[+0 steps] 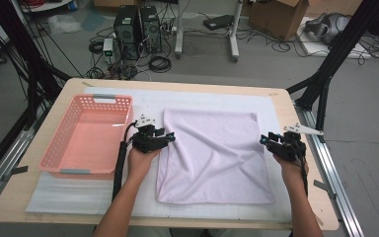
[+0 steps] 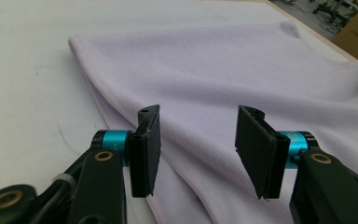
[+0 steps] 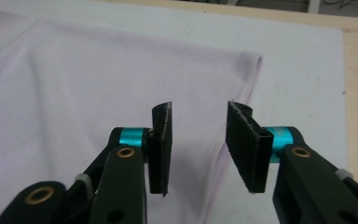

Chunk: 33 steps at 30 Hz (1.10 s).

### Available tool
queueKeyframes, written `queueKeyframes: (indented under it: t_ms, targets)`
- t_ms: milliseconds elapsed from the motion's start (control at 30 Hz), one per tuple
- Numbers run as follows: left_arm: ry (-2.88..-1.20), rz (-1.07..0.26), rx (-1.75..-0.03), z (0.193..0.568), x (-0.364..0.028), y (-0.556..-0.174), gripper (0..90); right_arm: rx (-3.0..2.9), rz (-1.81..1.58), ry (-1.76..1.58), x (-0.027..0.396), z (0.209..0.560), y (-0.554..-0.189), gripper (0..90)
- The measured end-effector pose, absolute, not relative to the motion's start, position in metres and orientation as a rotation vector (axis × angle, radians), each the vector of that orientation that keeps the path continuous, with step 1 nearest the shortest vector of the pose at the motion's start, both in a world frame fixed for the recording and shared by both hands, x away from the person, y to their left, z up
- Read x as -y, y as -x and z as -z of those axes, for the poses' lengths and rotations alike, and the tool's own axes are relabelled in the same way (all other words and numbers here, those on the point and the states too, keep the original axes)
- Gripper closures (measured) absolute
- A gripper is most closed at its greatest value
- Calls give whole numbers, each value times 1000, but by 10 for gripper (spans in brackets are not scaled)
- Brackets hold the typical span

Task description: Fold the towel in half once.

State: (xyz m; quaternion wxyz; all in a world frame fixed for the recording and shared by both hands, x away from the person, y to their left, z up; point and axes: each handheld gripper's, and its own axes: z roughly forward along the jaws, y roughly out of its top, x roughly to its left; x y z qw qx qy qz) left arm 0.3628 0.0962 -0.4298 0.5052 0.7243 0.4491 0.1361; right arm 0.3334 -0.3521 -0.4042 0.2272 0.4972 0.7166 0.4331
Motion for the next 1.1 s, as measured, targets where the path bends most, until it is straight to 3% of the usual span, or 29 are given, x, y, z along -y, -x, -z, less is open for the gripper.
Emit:
queueKeyframes:
  t_ms: [333,600,833,900,1000,1100]
  targets:
    - [-1803,-285,-1100,446,-104,-318,633,-2059,-1199,-1281,352,425,-278,558]
    - [-1838,-278,-1109,451,-101,-309,622,-2085,-1230,-1229,347,432,-252,550]
    - [-1918,-346,-1108,451,-83,-317,618,-2093,-1225,-1227,344,434,-253,543]
    - [-1924,-371,-1113,451,-77,-317,661,-2097,-1224,-1230,344,435,-254,542]
    - [-1943,-395,-1095,451,-75,-315,816,-2098,-1228,-1228,344,435,-255,538]
    - [-1908,-407,-1143,450,-79,-313,852,-2092,-1229,-1231,345,434,-254,534]
